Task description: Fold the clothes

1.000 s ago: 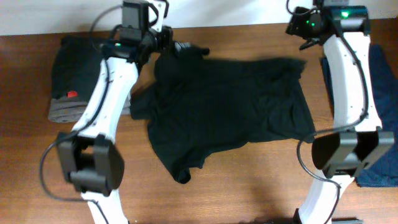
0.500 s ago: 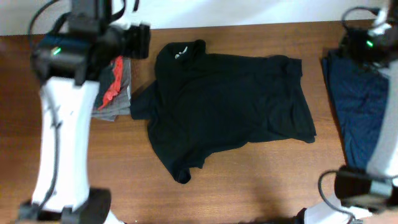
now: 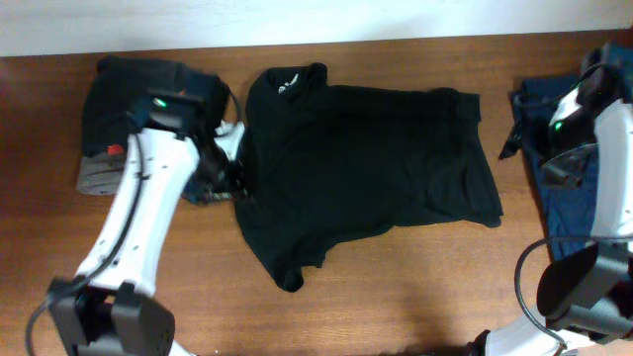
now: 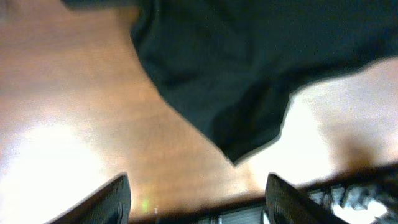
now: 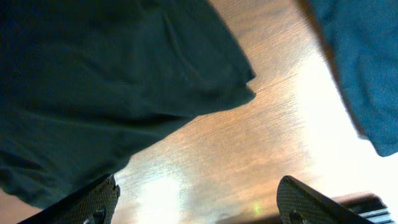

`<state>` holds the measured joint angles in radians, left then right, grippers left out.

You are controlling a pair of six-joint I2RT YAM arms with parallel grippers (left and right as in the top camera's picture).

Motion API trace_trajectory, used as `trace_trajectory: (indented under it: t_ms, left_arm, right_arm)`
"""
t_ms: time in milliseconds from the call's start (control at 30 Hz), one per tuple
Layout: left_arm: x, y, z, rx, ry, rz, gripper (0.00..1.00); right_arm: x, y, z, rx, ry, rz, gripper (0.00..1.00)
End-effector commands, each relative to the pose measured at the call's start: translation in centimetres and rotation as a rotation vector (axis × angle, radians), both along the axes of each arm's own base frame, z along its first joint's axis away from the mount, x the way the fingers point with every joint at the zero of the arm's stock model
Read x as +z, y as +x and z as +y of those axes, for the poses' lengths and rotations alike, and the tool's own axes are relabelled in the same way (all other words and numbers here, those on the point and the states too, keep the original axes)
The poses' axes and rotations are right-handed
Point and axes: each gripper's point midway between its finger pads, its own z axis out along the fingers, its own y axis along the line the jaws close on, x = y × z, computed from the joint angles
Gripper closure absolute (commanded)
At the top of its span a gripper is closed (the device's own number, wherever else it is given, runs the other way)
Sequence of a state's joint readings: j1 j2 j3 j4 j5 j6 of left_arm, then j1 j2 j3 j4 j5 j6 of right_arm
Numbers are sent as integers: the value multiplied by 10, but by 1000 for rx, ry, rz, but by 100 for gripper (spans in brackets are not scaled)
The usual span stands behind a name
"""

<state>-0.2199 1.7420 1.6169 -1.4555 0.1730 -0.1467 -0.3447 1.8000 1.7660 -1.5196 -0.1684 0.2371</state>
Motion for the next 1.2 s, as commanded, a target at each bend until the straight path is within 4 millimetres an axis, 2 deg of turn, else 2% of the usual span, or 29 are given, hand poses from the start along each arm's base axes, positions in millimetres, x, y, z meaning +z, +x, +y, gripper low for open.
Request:
trace_trajectory:
  t_ms: [0,33,133,267,367,500,533,567,667,733,767,867,967,1100,1133,1167]
  left_arm:
    - [-67,-29,-1,123,-10,141,31]
    - [-83,-37,-8,128,-51,168,31]
    - [-114,-51,-5,146,-41,199,32]
    - [-133,-41,-4,143,-45,130,46]
    - [-148,-37,12,151,54,109,46]
    - [-167,-32,13,150,70,122,48]
    - [-171,-31,13,150,70,124,55]
    - [-173,-31,13,150,69,128,67]
    - [-171,-35,12,151,66,149,98]
    - [-162,-41,19,201,84,185,100]
    - [-155,-43,29,243,114,199,100]
    - [-137,-40,63,347,180,171,99]
    - [-118,-32,95,467,161,102,99]
    - [-113,-31,99,450,148,86,99]
    - [-114,-30,99,451,147,82,99]
    - [-114,-29,99,451,146,80,99]
  right_arm:
    - [-27,-12,17,-15,101,55,15]
    - [-35,-15,23,-10,137,64,15]
    - [-49,-22,27,-12,154,96,15]
    - [-53,-21,26,-12,152,91,15]
    - [-53,-21,27,-11,152,91,15]
    - [-53,-21,26,-11,152,89,15]
    - [-53,-20,26,-11,151,87,15]
    - [-53,-20,26,-11,151,87,15]
    - [-53,-20,25,-12,147,88,15]
    - [-55,-20,20,-17,114,90,15]
    - [-57,-22,12,-43,69,107,15]
    - [-62,-24,7,-63,42,122,14]
    - [-85,-33,13,-61,61,151,14]
    - [-116,-49,31,-63,147,183,23]
    - [-132,-57,36,-58,163,192,29]
    - [-136,-58,38,-58,169,189,32]
